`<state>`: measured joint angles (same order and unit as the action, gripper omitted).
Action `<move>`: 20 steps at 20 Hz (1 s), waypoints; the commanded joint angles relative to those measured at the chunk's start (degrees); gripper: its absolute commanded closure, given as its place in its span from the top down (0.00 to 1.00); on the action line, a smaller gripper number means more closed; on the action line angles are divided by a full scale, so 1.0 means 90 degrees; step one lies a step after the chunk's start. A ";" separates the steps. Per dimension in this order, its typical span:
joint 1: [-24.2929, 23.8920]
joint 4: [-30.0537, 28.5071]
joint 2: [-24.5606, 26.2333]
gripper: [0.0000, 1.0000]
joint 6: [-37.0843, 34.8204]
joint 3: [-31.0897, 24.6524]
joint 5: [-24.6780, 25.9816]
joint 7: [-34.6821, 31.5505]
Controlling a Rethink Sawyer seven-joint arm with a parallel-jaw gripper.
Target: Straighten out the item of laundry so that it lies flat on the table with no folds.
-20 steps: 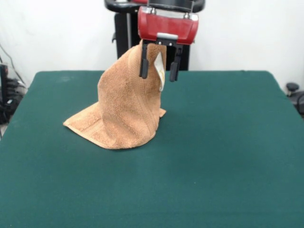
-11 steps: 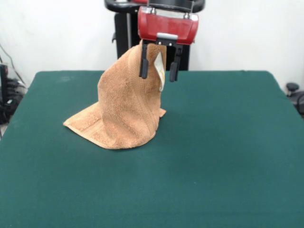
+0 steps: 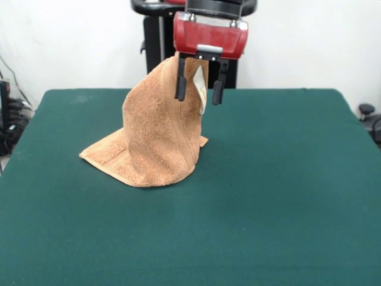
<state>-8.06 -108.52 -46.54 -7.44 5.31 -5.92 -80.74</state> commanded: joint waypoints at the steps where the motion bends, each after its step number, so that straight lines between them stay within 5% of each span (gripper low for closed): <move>1: 0.0236 -0.0704 0.0600 1.00 0.0365 -0.0406 0.0044 -0.1524; 20: -0.0004 -0.0900 0.0864 1.00 0.0895 -0.0579 0.0194 -0.1377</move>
<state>-8.12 -112.47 -40.40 -2.36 5.26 -5.93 -80.74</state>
